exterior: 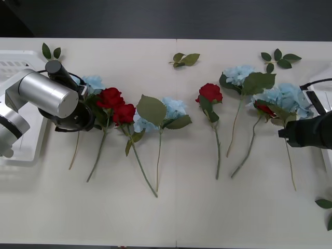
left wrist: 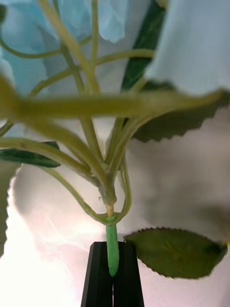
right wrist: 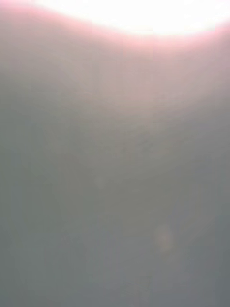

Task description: Put the red flowers into the right box and the blue flowers into the left box

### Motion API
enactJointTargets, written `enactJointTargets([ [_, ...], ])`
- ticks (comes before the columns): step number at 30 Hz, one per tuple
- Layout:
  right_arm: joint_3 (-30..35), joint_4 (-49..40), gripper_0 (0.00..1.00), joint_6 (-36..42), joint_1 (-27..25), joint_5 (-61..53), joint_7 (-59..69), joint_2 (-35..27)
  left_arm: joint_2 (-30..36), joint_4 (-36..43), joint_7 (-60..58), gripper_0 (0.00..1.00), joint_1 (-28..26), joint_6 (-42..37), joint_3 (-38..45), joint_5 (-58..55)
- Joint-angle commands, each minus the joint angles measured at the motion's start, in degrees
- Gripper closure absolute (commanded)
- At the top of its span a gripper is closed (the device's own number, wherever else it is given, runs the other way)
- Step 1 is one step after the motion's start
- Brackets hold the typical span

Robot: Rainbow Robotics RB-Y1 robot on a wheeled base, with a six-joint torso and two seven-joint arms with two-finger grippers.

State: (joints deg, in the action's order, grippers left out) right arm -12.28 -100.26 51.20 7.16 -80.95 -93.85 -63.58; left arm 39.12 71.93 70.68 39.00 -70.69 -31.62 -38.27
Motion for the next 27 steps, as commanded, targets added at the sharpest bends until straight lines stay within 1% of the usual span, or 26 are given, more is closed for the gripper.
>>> enactJointTargets([
  [1,1.91,-0.99,1.00,-0.49,1.46,-10.63,-10.13,-0.93,5.88,5.76,1.57,1.00,0.20,0.20,1.13,-1.99],
  [7,1.91,-0.99,1.00,-3.57,1.46,-25.75,-21.11,-0.40,12.83,13.06,2.62,1.00,0.11,0.12,1.92,-7.96],
  [10,1.91,-0.99,1.00,-4.01,1.46,-32.07,-25.51,0.65,15.82,14.90,3.68,1.00,0.11,-0.15,2.88,-11.04],
  [12,1.91,-0.99,1.00,-4.36,1.46,-36.03,-28.67,1.79,17.22,15.25,6.40,1.00,-0.24,-0.94,5.26,-13.15],
  [15,1.91,-0.99,1.00,-4.45,1.46,-41.57,-33.51,3.99,17.66,15.25,11.76,1.00,-2.08,-4.45,12.11,-14.20],
  [17,1.91,-0.99,1.00,-4.45,1.63,-45.70,-37.46,6.10,17.49,15.25,17.48,1.00,-4.54,-7.53,19.06,-14.47],
  [20,1.82,-1.08,1.00,-4.10,2.60,-48.51,-41.94,9.53,17.49,15.17,23.10,1.00,-7.36,-10.78,26.09,-15.08],
  [23,1.82,-1.16,1.00,-3.48,4.18,-50.18,-45.28,12.69,17.49,13.94,27.58,1.00,-9.20,-13.42,31.89,-15.08],
  [27,1.47,-1.08,1.00,-2.25,6.82,-50.35,-47.92,15.86,17.49,9.45,32.15,1.00,-9.20,-14.82,35.58,-14.29],
])
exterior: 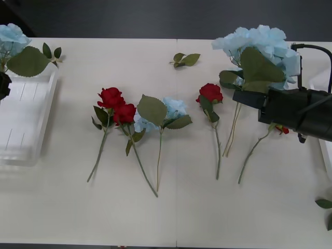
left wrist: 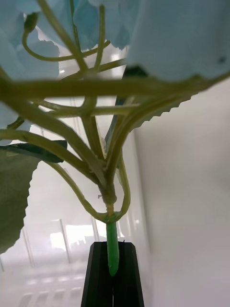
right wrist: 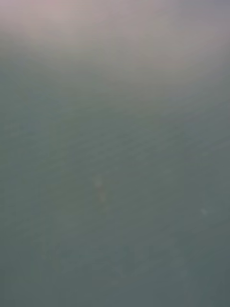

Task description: Put the red flowers into the right box and the blue flowers into the left box

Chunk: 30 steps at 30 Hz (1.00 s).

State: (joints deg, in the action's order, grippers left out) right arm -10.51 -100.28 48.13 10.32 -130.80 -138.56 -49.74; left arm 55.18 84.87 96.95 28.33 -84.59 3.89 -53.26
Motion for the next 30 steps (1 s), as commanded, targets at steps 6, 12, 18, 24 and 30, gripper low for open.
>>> enactJointTargets([
  [6,-5.31,-1.06,1.00,-0.67,9.63,-0.51,-4.44,4.21,1.42,-10.33,8.08,1.00,3.31,0.91,-0.73,3.16],
  [12,-10.06,-1.06,1.00,-8.06,13.50,-0.42,-5.14,7.82,1.42,-15.78,8.69,1.00,4.63,7.33,-4.95,5.18],
  [18,-11.20,-1.06,1.00,-13.51,15.43,-0.51,-4.97,12.12,1.42,-18.95,8.95,1.00,5.95,11.46,-8.46,5.79],
  [24,-12.43,-1.06,1.00,-17.37,16.93,-0.42,-4.88,15.02,1.42,-18.95,9.04,0.26,5.86,11.90,-8.55,5.71],
  [30,-15.68,-1.06,1.00,-22.03,19.30,-0.42,-5.14,17.31,1.42,-16.84,9.83,0.00,5.86,11.11,-6.27,5.62],
])
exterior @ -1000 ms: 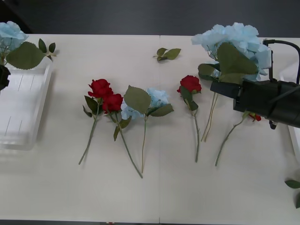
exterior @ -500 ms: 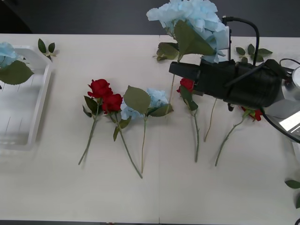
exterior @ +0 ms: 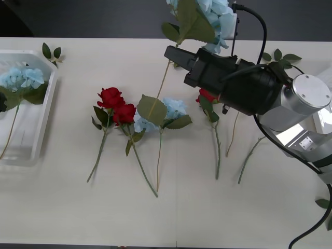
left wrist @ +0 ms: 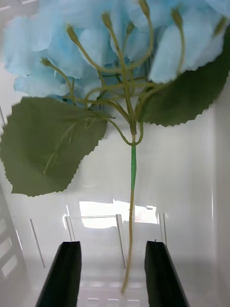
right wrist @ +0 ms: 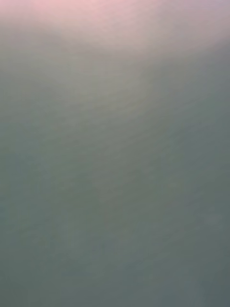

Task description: Put the red flowers into the right box and the blue flowers into the left box

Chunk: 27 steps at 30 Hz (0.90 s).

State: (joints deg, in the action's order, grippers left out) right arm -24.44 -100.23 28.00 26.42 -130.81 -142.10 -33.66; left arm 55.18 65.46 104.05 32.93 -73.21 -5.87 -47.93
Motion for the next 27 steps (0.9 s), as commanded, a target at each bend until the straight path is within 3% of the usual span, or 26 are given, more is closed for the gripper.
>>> enactJointTargets([
  [1,-2.11,-1.11,1.00,-2.51,3.37,-0.32,-1.60,1.66,1.51,3.27,3.26,0.00,1.26,-1.24,4.91,0.73],
  [15,-2.72,-1.11,1.00,-2.95,4.34,2.05,-1.34,4.13,1.43,19.35,6.60,0.00,1.26,-21.28,22.05,0.47],
  [27,-2.72,-1.11,1.00,-3.39,4.34,2.05,-1.43,4.57,-2.53,22.96,13.81,0.00,1.52,-19.69,20.99,-24.93],
])
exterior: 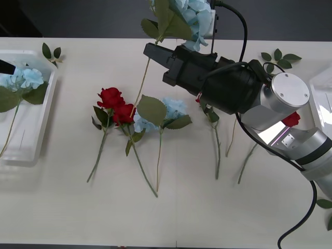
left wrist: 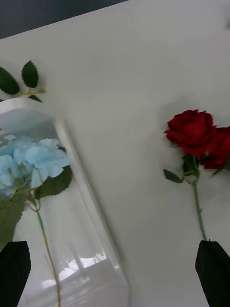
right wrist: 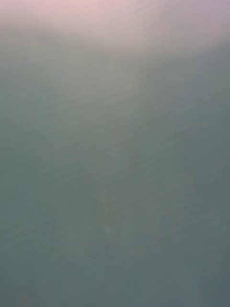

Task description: Put the red flowers into the right box and the blue flowers into the left box

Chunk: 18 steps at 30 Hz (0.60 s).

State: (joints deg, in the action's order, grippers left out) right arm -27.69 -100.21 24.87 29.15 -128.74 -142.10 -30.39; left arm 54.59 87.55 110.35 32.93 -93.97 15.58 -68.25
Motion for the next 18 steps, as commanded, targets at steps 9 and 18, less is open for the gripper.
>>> enactJointTargets([
  [9,0.53,-1.13,1.00,-0.17,1.61,-0.02,-1.51,1.39,-6.25,0.87,19.29,0.00,1.70,2.65,-7.58,-21.75],
  [18,0.53,-1.04,1.00,-0.17,1.61,-0.11,-1.60,1.83,-10.73,0.87,22.63,0.00,3.10,4.23,-17.69,-36.34],
])
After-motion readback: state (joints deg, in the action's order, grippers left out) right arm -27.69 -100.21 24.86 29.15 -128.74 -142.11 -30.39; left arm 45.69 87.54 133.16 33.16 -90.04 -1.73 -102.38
